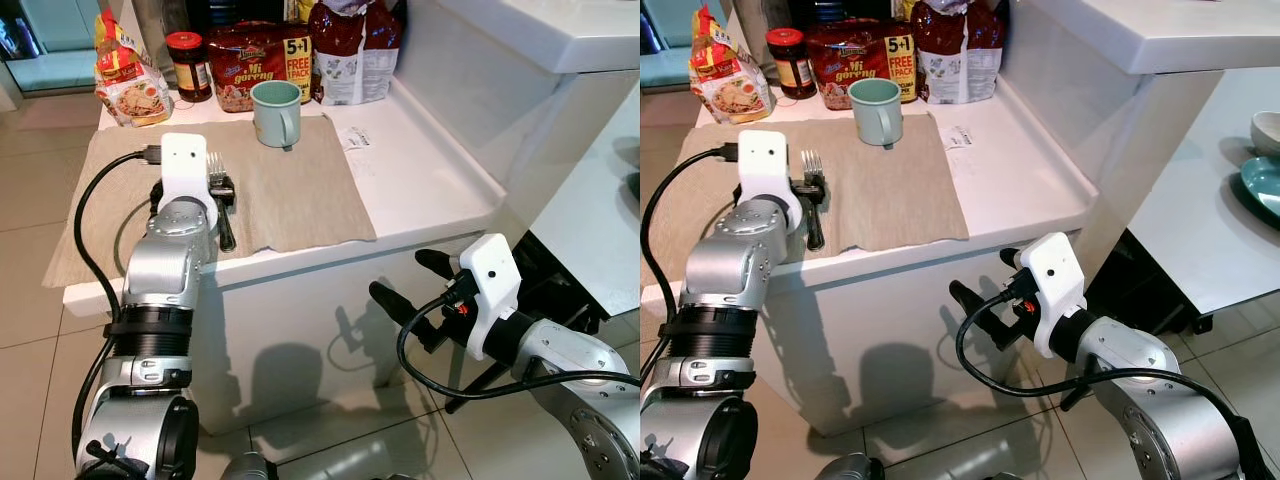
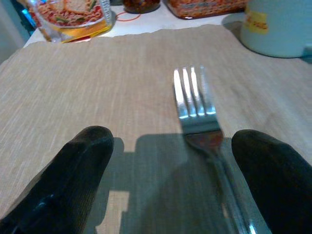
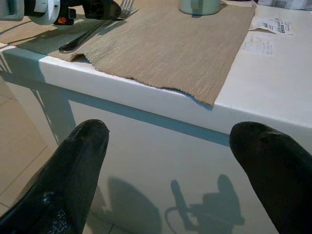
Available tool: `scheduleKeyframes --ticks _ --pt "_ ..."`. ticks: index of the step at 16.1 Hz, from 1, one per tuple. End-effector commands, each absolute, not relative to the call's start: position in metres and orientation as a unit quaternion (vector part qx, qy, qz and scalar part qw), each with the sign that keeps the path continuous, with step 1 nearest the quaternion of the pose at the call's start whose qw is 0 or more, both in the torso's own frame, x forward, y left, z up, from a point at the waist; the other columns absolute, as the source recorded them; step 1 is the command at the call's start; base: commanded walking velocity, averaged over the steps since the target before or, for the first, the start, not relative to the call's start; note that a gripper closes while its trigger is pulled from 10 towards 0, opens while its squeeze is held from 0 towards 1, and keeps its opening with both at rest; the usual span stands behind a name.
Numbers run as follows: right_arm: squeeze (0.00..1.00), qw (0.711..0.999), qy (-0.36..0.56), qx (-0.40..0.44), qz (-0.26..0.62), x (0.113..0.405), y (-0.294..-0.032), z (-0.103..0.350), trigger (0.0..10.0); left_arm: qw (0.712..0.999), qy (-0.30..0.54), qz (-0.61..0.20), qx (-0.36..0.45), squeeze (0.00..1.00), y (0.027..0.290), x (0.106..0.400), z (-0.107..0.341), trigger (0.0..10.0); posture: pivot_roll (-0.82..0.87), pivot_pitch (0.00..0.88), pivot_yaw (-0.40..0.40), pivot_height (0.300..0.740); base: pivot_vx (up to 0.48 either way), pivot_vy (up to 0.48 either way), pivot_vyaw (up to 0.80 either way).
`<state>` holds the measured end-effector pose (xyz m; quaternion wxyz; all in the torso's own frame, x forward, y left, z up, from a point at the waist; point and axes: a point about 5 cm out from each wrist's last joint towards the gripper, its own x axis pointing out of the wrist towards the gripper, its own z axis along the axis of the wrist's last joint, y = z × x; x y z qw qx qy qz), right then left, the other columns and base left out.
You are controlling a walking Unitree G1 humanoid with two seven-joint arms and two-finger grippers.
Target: Setting the table
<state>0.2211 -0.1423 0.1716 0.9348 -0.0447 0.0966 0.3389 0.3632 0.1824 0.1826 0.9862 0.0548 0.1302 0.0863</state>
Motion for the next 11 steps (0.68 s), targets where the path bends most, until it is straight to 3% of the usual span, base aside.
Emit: scheduleKeyframes --ticks 1,3,5,6,7,11 --pt "0.0 0.934 0.096 -0.045 0.342 0.2205 -0.1425 0.1714 10.0 0.988 0.124 0.07 0.053 0.0 0.1782 0.3646 0.1899 5.4 -0.03 0.009 -0.008 0.74 0.0 0.0 0.0" --pt "0.0 0.934 0.097 -0.045 0.342 0.2201 -0.143 0.171 10.0 0.989 0.127 0.058 0.053 0.0 0.1752 0.3636 0.1912 5.3 -0.03 0.009 -0.008 0.74 0.0 0.0 0.0" --pt "0.0 0.932 0.101 -0.048 0.345 0.2199 -0.1424 0.1699 10.0 0.986 0.143 0.056 0.059 0.0 0.1757 0.363 0.1861 2.8 -0.02 0.01 -0.007 0.74 0.0 0.0 0.0" --pt "0.0 0.93 0.105 -0.05 0.348 0.2195 -0.1419 0.1687 10.0 0.986 0.148 0.055 0.059 0.0 0.1762 0.3628 0.1852 0.5 -0.02 0.01 -0.008 0.74 0.0 0.0 0.0" --pt "0.0 0.929 0.107 -0.051 0.35 0.2193 -0.1416 0.1681 10.0 0.985 0.151 0.054 0.059 0.0 0.1765 0.3625 0.1851 0.0 -0.02 0.008 -0.012 0.74 0.0 0.0 0.0" --pt "0.0 0.927 0.111 -0.053 0.355 0.2199 -0.1405 0.1666 10.0 0.984 0.16 0.047 0.062 0.0 0.1772 0.3607 0.1838 0.0 -0.02 0.008 -0.016 0.74 0.0 0.0 0.0"
